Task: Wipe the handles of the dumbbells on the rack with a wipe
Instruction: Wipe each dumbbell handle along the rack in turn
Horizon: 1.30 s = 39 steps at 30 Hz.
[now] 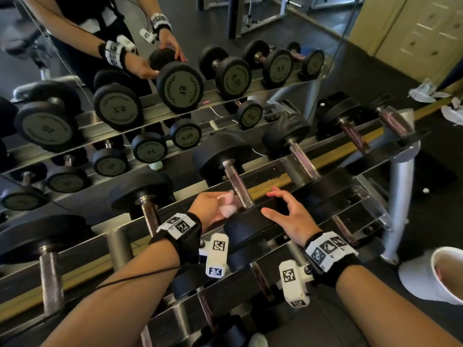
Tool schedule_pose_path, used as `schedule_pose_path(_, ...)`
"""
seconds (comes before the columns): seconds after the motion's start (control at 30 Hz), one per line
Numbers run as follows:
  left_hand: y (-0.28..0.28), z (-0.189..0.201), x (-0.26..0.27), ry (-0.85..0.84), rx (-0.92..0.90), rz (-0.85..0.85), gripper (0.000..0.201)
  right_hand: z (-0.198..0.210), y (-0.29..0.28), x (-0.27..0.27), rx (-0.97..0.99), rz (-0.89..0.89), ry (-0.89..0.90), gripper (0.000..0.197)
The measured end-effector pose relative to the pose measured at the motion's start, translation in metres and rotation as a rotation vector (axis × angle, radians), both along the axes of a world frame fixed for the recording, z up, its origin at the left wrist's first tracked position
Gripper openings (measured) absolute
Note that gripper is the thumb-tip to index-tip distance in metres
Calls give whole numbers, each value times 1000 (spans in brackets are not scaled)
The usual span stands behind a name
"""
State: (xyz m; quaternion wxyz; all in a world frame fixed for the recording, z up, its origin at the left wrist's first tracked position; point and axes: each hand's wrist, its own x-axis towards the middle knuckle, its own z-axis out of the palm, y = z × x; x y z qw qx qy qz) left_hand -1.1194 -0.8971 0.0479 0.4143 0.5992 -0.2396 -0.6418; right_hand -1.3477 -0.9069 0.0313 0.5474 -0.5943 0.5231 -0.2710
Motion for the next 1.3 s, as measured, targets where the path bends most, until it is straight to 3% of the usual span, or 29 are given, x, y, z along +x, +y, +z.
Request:
schedule_pose_path(0.1, -16, -11, 4, -40, -3, 165, 29, 0, 0, 1, 11, -3, -16, 59)
schedule_pose_path(0.27, -2, -23, -20, -194, -7, -123, 28, -1, 0, -1, 10, 2, -10, 48)
schedule_pose_path(0.37, 11, -22, -17, -162, -57, -137, 27, -1, 0, -2, -9, 13, 39, 44)
schedule_pose_path(0.5, 18, -8, -4, -113, -150, -290, 24, 0, 2, -1, -3, 4, 26, 44)
schedule_pose_path(0.6, 6, 1, 3, -115, -181, -248, 34, 4, 4, 1, 15, -7, 13, 43)
schedule_pose_path(0.8, -27, 17, 26, -636, -382, -195, 39, 3, 8, 2, 15, -68, -11, 53)
schedule_pose_path(0.93, -44, 28, 22, -884, -697, -228, 55, -2, 11, 3, 50, -135, -73, 63)
schedule_pose_path(1.03, -52, 25, 11, -1002, -778, -471, 51, -6, 10, 3, 41, -154, -73, 65)
schedule_pose_path(1.17, -61, 10, 5, -1304, -685, -865, 53, -8, 11, 3, 41, -155, -99, 77)
schedule_pose_path(1.3, -67, 15, 10, -1205, -875, -989, 34, -10, 11, 3, 36, -144, -101, 74)
